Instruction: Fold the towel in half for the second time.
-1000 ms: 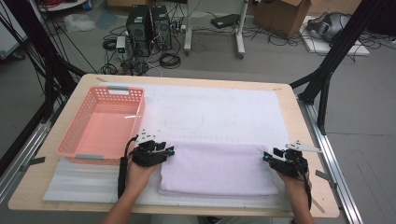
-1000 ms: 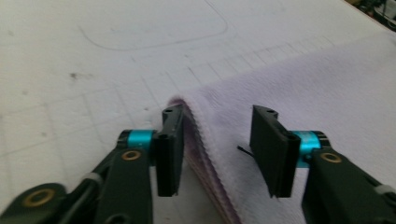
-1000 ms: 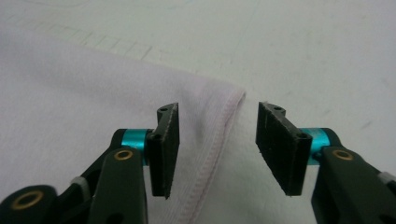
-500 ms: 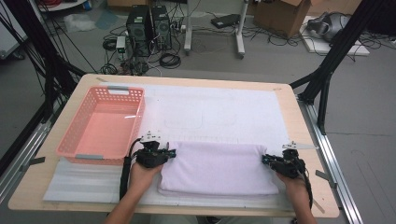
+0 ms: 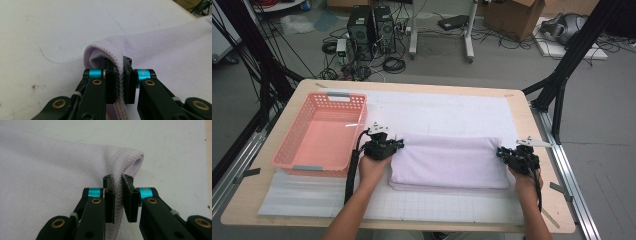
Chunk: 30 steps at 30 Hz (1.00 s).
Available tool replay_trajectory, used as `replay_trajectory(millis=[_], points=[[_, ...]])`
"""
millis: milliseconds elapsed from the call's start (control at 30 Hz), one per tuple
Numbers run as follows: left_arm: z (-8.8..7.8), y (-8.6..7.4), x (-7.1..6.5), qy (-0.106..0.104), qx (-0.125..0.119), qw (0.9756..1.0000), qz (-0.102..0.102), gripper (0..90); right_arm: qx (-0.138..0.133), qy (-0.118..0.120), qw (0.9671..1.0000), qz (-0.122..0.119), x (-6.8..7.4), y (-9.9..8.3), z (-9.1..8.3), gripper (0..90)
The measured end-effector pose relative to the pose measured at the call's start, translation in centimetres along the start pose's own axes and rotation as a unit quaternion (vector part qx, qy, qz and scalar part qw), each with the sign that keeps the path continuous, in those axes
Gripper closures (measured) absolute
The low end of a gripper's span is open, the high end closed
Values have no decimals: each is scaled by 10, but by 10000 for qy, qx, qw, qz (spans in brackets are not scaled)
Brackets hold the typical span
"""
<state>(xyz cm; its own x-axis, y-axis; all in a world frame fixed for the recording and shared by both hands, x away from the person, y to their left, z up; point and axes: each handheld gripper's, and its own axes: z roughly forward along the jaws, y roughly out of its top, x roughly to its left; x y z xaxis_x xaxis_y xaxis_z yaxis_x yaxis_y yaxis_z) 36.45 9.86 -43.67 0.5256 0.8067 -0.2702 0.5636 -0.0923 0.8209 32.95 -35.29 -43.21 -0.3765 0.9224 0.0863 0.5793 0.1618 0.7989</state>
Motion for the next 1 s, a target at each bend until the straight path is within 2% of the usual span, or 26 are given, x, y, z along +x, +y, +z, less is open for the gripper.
replay_trajectory(millis=[67, 100, 167, 200, 267, 300, 333, 400, 467, 567, 667, 733, 867, 933, 1000], points=[[1, -2, 1, 63, 100, 9999, -51, 807, 16, -40, 10000, 12, 0, 3, 4, 799], [1, -4, 1, 98, 150, 9998, -38, 764, 3, -55, 10000, 56, 1, 3, 5, 749], [-4, -3, -2, 145, 199, 9997, 61, 641, 27, -131, 9998, 130, 0, 2, 2, 579], [-9, -2, -4, 132, 129, 9997, 137, 606, 29, -81, 9997, 209, -1, 1, -1, 537], [-23, -3, -9, 104, -217, 9994, 248, 599, -79, -32, 9998, 202, 0, -4, -11, 526], [-23, -3, -9, 104, -217, 9994, 248, 604, -130, -22, 9998, 180, 0, -7, -16, 524], [-31, -6, -12, 23, -266, 9991, 335, 605, -158, 10, 9997, 168, 0, -11, -22, 526], [-35, -11, -15, -115, -210, 9990, 364, 606, -192, 95, 9997, 131, -1, -13, -29, 545], [-38, -17, -16, -270, -244, 9988, 329, 606, -225, 238, 9994, 149, 0, -15, -36, 561], [-39, -30, -17, -467, -144, 9982, 339, 634, -184, 355, 9992, -6, 5, -20, -46, 610], [-38, -43, -17, -514, 137, 9973, 500, 672, -60, 487, 9986, -204, 8, -29, -50, 665], [-39, -48, -18, -593, 216, 9966, 522, 694, 44, 601, 9979, -238, 11, -34, -51, 694], [-43, -52, -24, -626, 382, 9946, 740, 700, 301, 791, 9952, -487, 17, -43, -51, 723], [-47, -55, -27, -628, 440, 9937, 822, 698, 498, 713, 9941, -649, 20, -50, -50, 722], [-52, -59, -30, -613, 426, 9933, 882, 700, 447, 667, 9943, -698, 22, -55, -54, 723]])
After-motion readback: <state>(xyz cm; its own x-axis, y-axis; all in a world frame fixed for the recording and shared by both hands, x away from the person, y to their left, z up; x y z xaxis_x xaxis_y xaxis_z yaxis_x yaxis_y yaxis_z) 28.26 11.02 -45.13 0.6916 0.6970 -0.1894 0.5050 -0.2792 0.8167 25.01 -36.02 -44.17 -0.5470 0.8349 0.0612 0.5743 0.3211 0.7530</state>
